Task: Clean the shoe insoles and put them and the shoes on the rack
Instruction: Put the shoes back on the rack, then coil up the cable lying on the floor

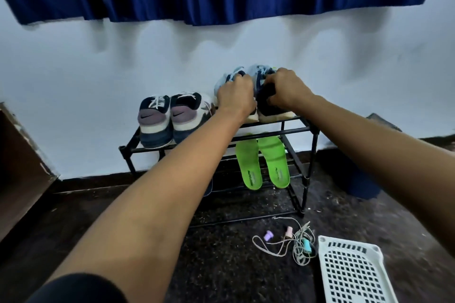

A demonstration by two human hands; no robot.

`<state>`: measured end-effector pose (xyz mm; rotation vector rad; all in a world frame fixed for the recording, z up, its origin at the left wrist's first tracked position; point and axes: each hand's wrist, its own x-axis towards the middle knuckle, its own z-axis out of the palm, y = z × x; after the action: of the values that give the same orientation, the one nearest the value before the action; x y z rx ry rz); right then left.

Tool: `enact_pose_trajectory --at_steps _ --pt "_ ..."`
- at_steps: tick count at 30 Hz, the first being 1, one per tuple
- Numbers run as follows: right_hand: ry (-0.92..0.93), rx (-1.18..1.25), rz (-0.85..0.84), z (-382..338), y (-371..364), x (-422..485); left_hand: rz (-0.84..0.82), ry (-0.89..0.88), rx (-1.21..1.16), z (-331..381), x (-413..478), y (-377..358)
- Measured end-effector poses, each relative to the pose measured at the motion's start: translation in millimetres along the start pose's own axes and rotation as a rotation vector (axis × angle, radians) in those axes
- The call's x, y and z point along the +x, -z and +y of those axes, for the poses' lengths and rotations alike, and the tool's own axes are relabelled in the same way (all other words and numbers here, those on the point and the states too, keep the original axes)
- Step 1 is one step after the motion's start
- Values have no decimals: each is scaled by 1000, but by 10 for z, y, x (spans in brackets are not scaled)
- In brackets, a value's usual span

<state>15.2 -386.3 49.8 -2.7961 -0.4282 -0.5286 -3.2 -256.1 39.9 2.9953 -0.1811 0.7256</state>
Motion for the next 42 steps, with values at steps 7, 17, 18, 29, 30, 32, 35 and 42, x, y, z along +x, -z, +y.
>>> enact_pose_trajectory --at_steps 7,17,18,29,30,32,35,42 --pt "-56 29 -21 354 -410 -23 -66 -23 30 243 49 -502" --pt "-118 74 21 499 -574 84 -31 -4 53 52 109 -854" --pt "-122 74 31 497 -591 73 -39 -8 49 47 111 -852" --pt "-98 191 280 340 -792 -365 53 -12 50 17 -230 -1036" --pt "-85 230 360 325 -866 -505 133 -40 55 19 -357 -1076" --pt "-76 309 438 300 -1047 -816 247 -121 35 20 -642 -1203" --pt "-99 399 351 337 -1446 -1335 308 -238 61 0 -1146 -1426" --pt "-360 340 -125 632 -2485 -2460 100 -290 11 -69 -2083 -1865"
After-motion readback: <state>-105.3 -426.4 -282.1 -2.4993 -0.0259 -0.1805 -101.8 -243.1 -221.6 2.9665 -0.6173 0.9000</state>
